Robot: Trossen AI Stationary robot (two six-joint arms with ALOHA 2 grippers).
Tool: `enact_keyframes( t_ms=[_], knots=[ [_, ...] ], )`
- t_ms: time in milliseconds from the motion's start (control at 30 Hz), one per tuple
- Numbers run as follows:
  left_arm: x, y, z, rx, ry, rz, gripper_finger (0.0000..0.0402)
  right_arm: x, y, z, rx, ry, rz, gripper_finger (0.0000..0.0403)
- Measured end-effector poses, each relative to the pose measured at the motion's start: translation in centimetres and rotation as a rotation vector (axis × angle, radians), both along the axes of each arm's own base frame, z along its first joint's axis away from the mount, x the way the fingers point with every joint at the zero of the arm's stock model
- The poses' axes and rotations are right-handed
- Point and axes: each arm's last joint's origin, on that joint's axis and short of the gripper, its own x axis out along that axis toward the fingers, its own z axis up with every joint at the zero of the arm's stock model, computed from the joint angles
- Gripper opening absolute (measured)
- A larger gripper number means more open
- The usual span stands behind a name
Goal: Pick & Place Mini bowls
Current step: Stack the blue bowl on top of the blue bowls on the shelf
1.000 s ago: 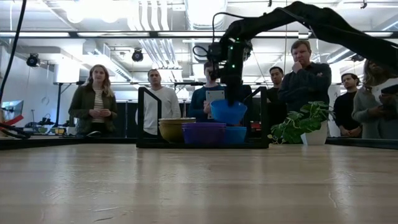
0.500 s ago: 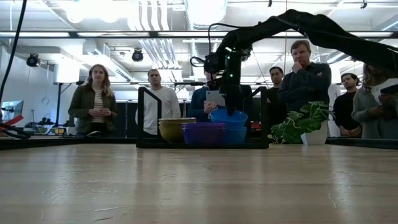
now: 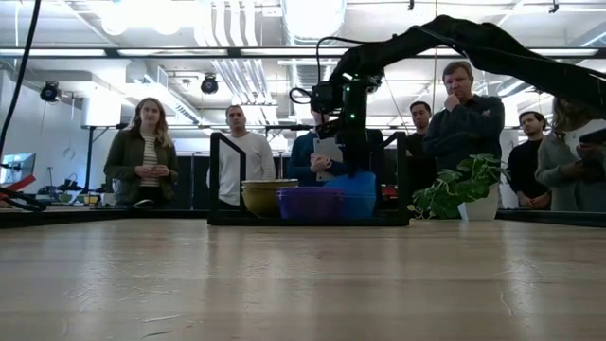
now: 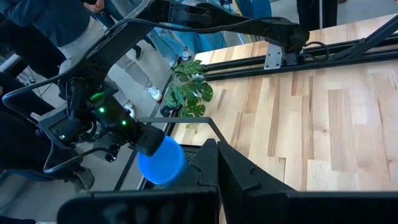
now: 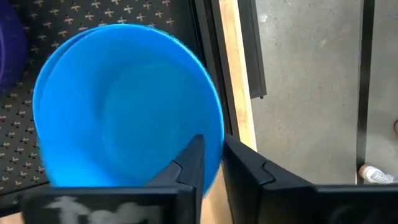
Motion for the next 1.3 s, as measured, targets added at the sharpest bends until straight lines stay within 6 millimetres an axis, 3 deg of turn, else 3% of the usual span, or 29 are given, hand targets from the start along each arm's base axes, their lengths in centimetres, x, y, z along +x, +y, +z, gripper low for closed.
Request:
enact_keyframes(
  t_ms=[300,500,800,1300],
  knots=[
    [0.0,0.0,0.0,-0.001,-0.001,0.000,0.0000,-0.1,0.1,0.2,-0.001,-0.007,-0.020,0.0122],
    [0.0,0.0,0.0,-0.001,-0.001,0.000,0.0000,-0.3,0.3,1.3,-0.015,-0.029,-0.028,0.0141],
    [0.0,0.0,0.0,-0.001,-0.001,0.001,0.0000,-0.3,0.1,2.8,-0.106,-0.072,-0.038,0.0128],
    [0.0,0.0,0.0,-0.011,-0.007,0.006,0.0000,0.7,-0.9,0.3,-0.116,-0.081,-0.066,0.0096]
  ],
)
